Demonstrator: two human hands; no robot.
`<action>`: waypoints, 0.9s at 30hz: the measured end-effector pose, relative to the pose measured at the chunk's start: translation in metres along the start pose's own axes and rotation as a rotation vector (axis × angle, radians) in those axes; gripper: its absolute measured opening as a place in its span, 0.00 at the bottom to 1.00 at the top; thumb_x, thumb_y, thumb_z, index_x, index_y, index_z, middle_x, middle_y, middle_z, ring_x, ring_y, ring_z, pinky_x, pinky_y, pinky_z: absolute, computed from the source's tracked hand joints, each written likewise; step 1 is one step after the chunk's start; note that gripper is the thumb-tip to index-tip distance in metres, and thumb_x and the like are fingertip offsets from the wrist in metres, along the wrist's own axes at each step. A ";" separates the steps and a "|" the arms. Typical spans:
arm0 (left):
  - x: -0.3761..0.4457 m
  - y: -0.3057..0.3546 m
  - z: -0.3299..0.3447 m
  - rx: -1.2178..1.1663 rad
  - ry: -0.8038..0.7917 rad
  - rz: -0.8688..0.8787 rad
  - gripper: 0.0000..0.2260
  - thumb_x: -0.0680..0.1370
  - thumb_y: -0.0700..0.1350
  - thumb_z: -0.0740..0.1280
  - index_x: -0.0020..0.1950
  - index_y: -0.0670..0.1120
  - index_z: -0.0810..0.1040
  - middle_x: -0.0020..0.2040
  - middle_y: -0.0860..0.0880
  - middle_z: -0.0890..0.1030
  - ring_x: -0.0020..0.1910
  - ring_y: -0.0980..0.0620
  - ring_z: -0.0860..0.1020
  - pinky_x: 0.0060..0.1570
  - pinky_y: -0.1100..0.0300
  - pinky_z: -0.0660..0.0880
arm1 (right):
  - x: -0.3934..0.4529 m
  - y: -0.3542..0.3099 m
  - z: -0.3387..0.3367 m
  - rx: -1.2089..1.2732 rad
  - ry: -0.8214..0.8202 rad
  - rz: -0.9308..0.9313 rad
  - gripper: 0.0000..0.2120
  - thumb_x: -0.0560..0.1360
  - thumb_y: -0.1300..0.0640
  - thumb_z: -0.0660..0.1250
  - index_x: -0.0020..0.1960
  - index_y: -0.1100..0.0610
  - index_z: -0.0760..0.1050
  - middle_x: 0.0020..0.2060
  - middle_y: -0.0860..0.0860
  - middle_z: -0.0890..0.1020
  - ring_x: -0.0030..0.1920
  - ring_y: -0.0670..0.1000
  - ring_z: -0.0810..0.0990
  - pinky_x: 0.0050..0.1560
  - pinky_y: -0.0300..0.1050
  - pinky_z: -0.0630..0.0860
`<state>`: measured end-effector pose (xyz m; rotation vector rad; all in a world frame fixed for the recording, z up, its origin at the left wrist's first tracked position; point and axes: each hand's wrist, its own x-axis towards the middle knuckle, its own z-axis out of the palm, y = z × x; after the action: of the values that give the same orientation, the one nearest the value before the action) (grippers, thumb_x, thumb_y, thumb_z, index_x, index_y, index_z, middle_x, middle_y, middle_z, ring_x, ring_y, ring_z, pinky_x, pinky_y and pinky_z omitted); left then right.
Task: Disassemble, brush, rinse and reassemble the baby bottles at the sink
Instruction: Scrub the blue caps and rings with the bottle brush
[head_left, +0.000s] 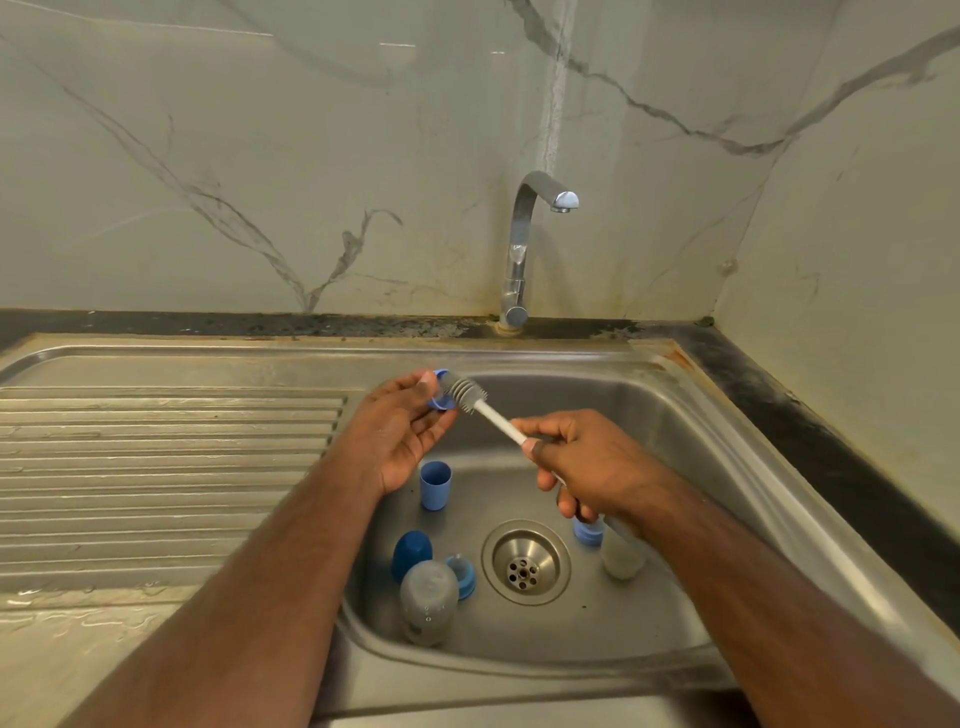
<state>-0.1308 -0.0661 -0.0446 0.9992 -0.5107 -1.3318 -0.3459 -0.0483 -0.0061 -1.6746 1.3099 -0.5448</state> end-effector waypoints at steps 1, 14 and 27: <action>0.000 0.000 0.000 -0.005 -0.001 0.007 0.12 0.82 0.41 0.66 0.65 0.41 0.77 0.52 0.41 0.86 0.46 0.48 0.86 0.47 0.56 0.83 | 0.000 -0.001 0.001 0.038 0.007 0.014 0.17 0.83 0.57 0.62 0.69 0.45 0.75 0.36 0.54 0.80 0.24 0.46 0.73 0.22 0.38 0.67; -0.003 0.007 -0.004 -0.109 -0.090 -0.001 0.13 0.83 0.39 0.63 0.67 0.41 0.77 0.59 0.37 0.84 0.55 0.41 0.85 0.48 0.53 0.84 | -0.005 -0.008 -0.002 0.025 -0.034 -0.011 0.16 0.82 0.57 0.63 0.67 0.44 0.76 0.34 0.52 0.78 0.25 0.45 0.71 0.23 0.38 0.67; -0.003 0.006 -0.005 -0.094 -0.106 -0.032 0.13 0.83 0.41 0.64 0.66 0.40 0.77 0.58 0.37 0.84 0.56 0.41 0.85 0.52 0.52 0.84 | -0.005 -0.011 -0.005 -0.192 0.068 -0.089 0.17 0.83 0.56 0.62 0.69 0.43 0.74 0.35 0.48 0.78 0.28 0.44 0.72 0.25 0.35 0.69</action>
<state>-0.1241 -0.0625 -0.0419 0.8659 -0.5088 -1.4297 -0.3458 -0.0448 0.0067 -1.8934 1.3781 -0.5466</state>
